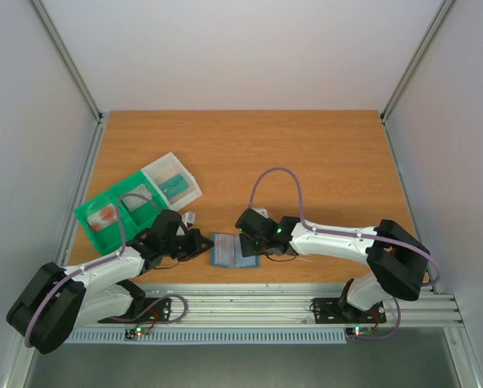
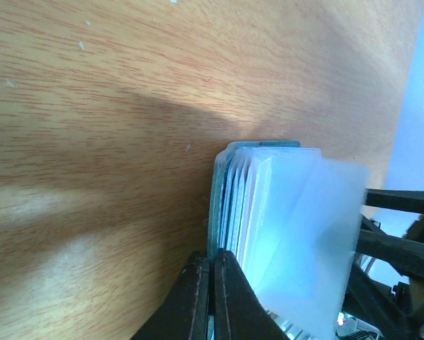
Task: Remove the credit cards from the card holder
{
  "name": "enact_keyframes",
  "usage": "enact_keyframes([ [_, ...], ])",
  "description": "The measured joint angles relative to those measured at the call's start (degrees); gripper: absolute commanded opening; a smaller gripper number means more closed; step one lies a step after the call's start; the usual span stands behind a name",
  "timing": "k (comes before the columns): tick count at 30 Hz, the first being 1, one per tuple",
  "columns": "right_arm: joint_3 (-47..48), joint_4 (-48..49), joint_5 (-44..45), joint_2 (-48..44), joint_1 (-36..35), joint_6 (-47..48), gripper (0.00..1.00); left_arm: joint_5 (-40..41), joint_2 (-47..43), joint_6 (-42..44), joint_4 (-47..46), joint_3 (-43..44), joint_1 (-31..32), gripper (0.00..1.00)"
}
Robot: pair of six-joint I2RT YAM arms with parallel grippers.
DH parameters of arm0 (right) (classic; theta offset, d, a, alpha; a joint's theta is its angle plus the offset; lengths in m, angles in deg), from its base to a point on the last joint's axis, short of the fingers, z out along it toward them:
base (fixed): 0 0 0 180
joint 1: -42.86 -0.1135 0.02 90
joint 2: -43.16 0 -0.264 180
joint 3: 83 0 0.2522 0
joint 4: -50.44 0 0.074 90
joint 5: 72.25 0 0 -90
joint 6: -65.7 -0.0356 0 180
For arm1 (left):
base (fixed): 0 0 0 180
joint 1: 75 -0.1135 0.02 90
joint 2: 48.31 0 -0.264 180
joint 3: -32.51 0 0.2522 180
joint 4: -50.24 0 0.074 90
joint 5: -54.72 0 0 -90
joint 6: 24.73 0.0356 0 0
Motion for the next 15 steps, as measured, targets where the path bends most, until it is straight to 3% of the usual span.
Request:
enact_keyframes([
  [7, 0.2, -3.0, -0.6, -5.9, 0.0, 0.7, 0.53, 0.0, 0.0, 0.0, 0.0, 0.0, 0.0, 0.0],
  [15, 3.0, 0.7, -8.0, -5.4, -1.0, 0.9, 0.6, 0.0, -0.5, -0.2, 0.1, 0.0, 0.0, 0.0],
])
